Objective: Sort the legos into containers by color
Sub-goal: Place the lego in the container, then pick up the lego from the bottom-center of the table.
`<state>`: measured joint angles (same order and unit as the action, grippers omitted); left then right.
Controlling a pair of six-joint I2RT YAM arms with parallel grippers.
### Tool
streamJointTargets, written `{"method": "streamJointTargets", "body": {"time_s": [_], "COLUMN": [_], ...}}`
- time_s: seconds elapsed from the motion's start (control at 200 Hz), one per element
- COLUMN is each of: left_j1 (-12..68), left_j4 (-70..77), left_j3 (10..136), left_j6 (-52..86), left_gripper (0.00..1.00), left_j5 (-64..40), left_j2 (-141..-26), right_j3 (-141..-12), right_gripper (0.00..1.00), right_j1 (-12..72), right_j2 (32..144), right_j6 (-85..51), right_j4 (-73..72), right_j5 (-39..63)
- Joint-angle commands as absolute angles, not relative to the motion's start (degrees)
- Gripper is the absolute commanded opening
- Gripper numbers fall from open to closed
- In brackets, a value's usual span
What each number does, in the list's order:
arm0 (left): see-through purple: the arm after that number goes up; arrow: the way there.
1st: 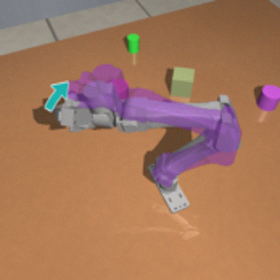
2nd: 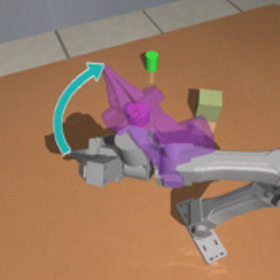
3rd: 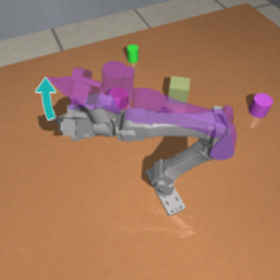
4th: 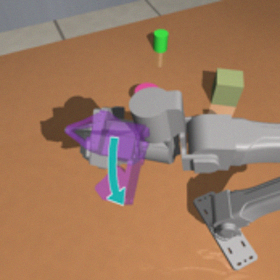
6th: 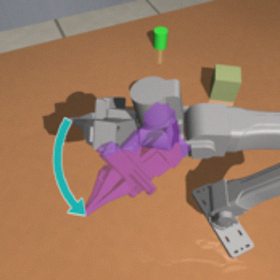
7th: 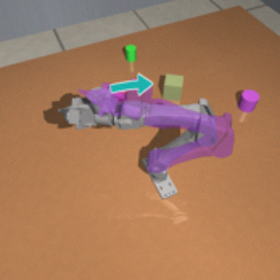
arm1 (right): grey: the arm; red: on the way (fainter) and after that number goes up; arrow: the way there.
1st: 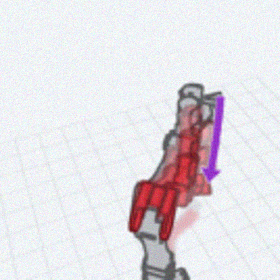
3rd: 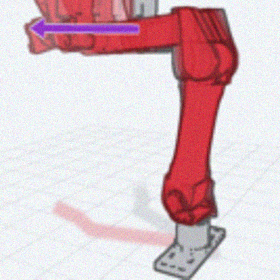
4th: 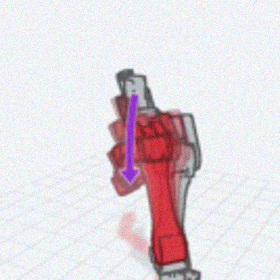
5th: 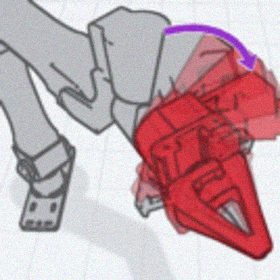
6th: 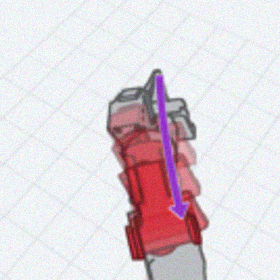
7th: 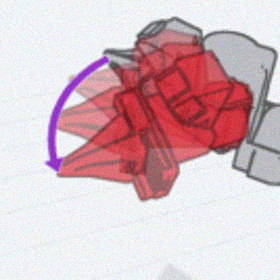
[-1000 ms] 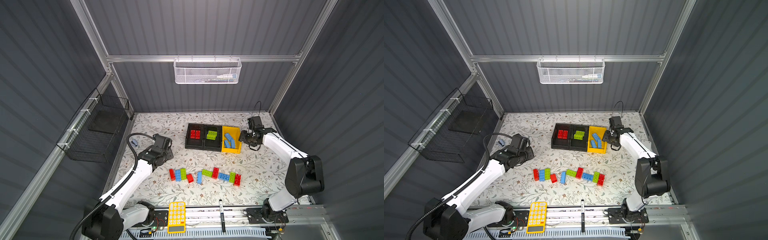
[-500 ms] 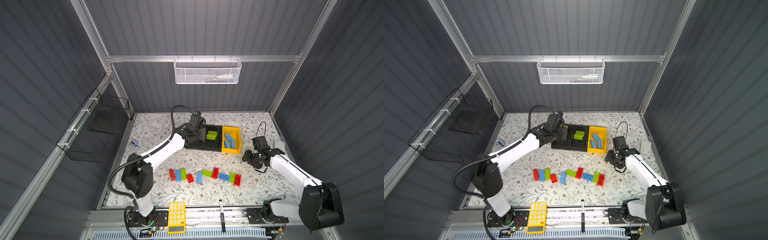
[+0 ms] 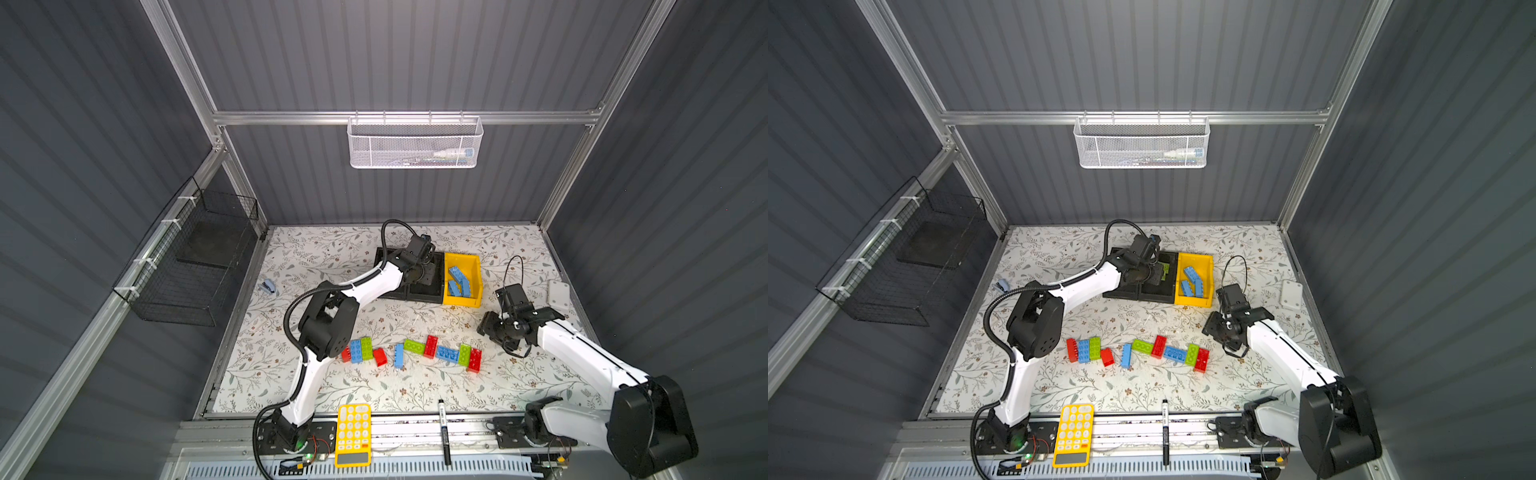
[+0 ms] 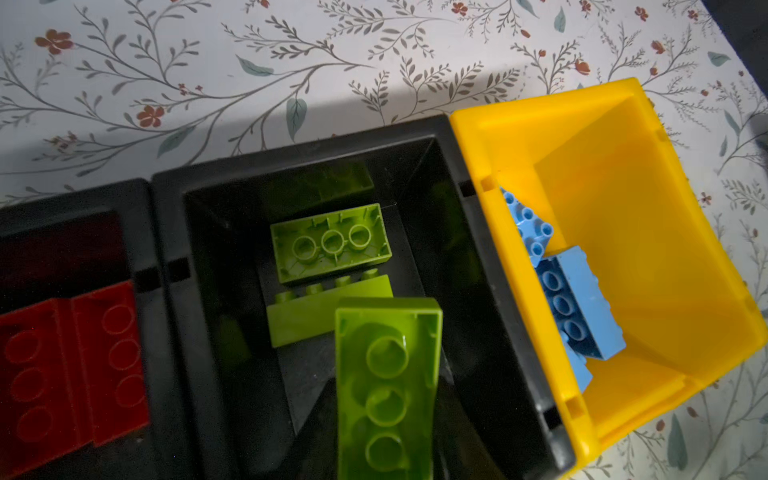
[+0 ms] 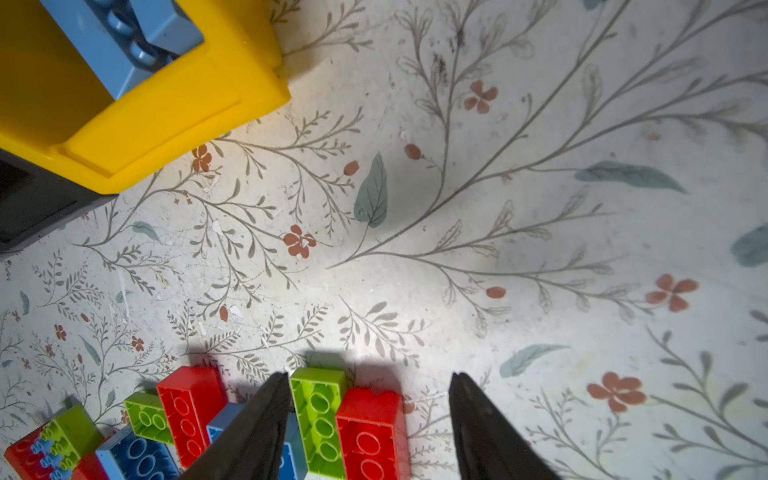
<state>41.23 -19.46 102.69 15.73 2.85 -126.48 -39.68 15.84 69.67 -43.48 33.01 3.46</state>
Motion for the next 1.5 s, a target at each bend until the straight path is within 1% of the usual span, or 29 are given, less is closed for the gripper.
{"method": "streamJointTargets", "body": {"time_s": [0.0, 0.06, 0.12, 0.225, 0.33, 0.545, 0.74, 0.906, 1.011, 1.126, 1.306, 1.491], "left_j1": [41.5, 41.5, 41.5, 41.5, 41.5, 41.1, 39.0, 37.4, 36.9, 36.6, 36.0, 35.4], "left_j4": [-19.9, -20.0, -19.8, -19.4, -18.9, -18.3, -15.2, -14.2, -13.9, -13.4, -12.6, -12.5], "left_j3": [106.1, 106.3, 106.2, 105.8, 105.1, 102.9, 98.2, 95.5, 94.1, 92.6, 90.4, 89.0], "left_j6": [16.5, 16.7, 16.9, 17.4, 17.3, 16.2, 16.9, 17.4, 17.5, 17.9, 18.6, 18.7], "left_gripper": [0.36, 0.42, 0.52, 0.64, 0.69, 0.71, 0.71, 0.70, 0.70, 0.70, 0.70, 0.70], "left_j5": [1.6, 1.6, 2.1, 2.9, 3.7, 7.9, 8.1, 7.8, 7.7, 7.4, 7.3, 7.5], "left_j2": [-127.4, -127.5, -127.3, -126.3, -124.5, -119.4, -114.5, -112.2, -111.4, -110.8, -109.7, -108.7], "right_j3": [-41.9, -42.7, -43.0, -42.5, -41.9, -40.2, -37.9, -35.7, -35.1, -34.6, -33.8, -34.3], "right_gripper": [0.66, 0.68, 0.70, 0.71, 0.71, 0.70, 0.69, 0.65, 0.61, 0.54, 0.40, 0.31], "right_j1": [17.4, 18.5, 19.5, 21.0, 21.9, 23.7, 26.7, 28.1, 29.5, 30.2, 30.3, 30.4], "right_j2": [72.0, 73.2, 73.9, 74.2, 74.6, 74.1, 72.2, 71.4, 71.9, 72.1, 70.5, 67.9], "right_j6": [-43.4, -43.1, -43.4, -44.6, -45.5, -47.3, -50.3, -52.8, -53.7, -54.6, -55.1, -55.1], "right_j4": [33.8, 34.8, 35.2, 34.9, 35.3, 36.5, 38.3, 37.5, 36.9, 37.1, 37.8, 40.1], "right_j5": [2.2, 1.4, 0.8, 0.2, 0.3, 0.1, 0.2, 0.3, 0.1, -0.6, -1.9, -3.9]}}
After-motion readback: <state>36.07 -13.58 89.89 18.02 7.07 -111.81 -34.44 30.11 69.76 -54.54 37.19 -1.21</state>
